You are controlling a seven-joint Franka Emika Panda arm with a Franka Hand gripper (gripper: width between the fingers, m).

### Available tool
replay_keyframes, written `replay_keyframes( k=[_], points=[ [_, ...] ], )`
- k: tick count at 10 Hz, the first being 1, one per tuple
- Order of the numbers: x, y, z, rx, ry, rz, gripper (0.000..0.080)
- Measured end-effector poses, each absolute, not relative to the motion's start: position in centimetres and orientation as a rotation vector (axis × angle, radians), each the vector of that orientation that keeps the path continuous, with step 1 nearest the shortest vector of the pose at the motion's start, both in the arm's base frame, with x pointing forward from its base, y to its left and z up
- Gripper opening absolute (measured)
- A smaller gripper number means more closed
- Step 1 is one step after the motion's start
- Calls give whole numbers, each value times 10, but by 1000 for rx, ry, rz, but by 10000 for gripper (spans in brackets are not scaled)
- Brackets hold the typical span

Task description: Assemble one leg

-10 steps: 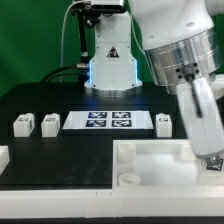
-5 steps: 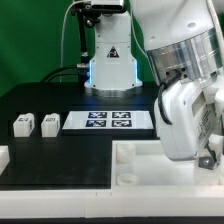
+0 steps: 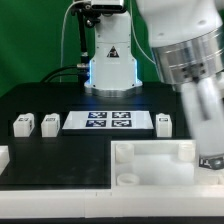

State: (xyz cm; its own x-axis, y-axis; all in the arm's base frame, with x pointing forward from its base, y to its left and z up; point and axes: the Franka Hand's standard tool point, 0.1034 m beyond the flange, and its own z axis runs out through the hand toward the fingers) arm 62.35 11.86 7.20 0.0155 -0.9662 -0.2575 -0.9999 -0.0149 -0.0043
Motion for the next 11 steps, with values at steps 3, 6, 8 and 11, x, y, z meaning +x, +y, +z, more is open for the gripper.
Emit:
replay_keyframes(
  k=[3,6,8,11],
  points=[
    [623,117,70,-2341,1750,227,649],
    [630,122,70,-2720,1134,57,649],
    [632,119,69,-2786,943,17,649],
    [629,116,67,-2685,1212,62,364]
  ],
)
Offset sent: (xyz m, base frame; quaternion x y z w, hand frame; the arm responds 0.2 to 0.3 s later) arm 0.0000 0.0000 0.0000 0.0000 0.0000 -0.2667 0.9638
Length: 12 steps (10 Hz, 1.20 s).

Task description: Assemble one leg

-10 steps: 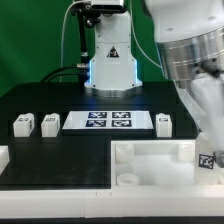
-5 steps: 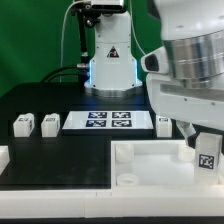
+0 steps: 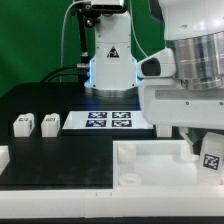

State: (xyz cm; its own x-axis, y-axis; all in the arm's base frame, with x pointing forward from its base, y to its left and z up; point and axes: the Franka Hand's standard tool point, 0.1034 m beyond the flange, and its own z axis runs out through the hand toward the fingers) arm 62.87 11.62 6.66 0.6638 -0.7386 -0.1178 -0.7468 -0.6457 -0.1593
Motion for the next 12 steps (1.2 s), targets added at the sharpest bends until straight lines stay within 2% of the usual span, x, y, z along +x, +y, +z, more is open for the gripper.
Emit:
replay_keyframes(
  k=[1,6,11,12],
  points=[
    [626,114,65,-2637,1330,87,299],
    [627,112,64,-2127,1983,223,296],
    [628,114,64,-1660,2394,303,295],
    [627,114,64,-1642,2409,307,346]
  ],
)
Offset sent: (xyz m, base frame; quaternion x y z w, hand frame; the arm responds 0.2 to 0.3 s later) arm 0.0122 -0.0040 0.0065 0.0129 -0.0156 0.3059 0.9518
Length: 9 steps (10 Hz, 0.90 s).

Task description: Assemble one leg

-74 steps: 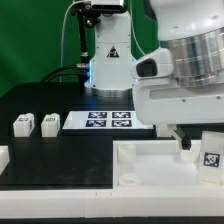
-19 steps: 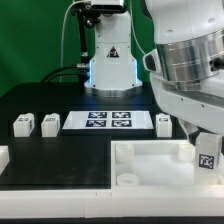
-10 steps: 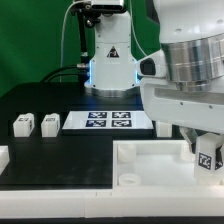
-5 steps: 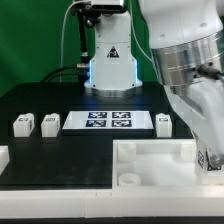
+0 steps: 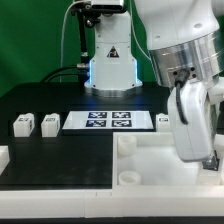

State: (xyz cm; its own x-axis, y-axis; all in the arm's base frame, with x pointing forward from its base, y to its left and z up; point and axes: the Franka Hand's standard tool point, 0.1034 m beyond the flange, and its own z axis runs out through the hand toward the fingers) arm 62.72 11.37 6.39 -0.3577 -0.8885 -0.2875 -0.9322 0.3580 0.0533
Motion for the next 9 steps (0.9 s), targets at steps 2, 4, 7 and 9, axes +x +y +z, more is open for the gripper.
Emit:
replay_keyframes(
  k=[2,4,7,9],
  points=[
    [627,114,63,-1651,2403,308,501],
    [624,116,66,-1659,2393,307,630],
    [605,119,93,-1657,2381,320,649],
    [604,119,85,-1660,2388,323,649]
  ],
)
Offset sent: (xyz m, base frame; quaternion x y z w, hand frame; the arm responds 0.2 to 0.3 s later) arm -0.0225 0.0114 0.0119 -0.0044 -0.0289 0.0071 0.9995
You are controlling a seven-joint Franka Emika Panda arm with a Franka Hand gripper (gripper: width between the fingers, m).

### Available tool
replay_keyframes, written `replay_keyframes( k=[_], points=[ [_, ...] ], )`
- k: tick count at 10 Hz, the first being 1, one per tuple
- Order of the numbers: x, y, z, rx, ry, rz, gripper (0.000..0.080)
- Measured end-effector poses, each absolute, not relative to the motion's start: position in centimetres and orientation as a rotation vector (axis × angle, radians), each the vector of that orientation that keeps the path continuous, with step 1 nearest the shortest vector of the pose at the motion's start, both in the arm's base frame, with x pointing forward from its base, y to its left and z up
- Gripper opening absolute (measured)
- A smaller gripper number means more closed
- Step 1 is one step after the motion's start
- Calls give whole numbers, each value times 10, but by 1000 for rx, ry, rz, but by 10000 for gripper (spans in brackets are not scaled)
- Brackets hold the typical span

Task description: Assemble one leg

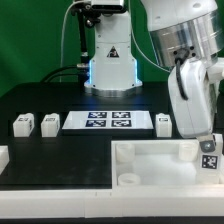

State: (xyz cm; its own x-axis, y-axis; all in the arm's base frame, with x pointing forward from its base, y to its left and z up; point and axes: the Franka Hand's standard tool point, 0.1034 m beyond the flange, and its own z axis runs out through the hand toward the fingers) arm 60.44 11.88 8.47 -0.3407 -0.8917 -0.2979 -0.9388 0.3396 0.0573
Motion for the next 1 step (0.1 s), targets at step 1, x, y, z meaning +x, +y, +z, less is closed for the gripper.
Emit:
replay_keyframes(
  k=[1],
  points=[
    [604,119,85,-1661,2388,323,649]
  ],
)
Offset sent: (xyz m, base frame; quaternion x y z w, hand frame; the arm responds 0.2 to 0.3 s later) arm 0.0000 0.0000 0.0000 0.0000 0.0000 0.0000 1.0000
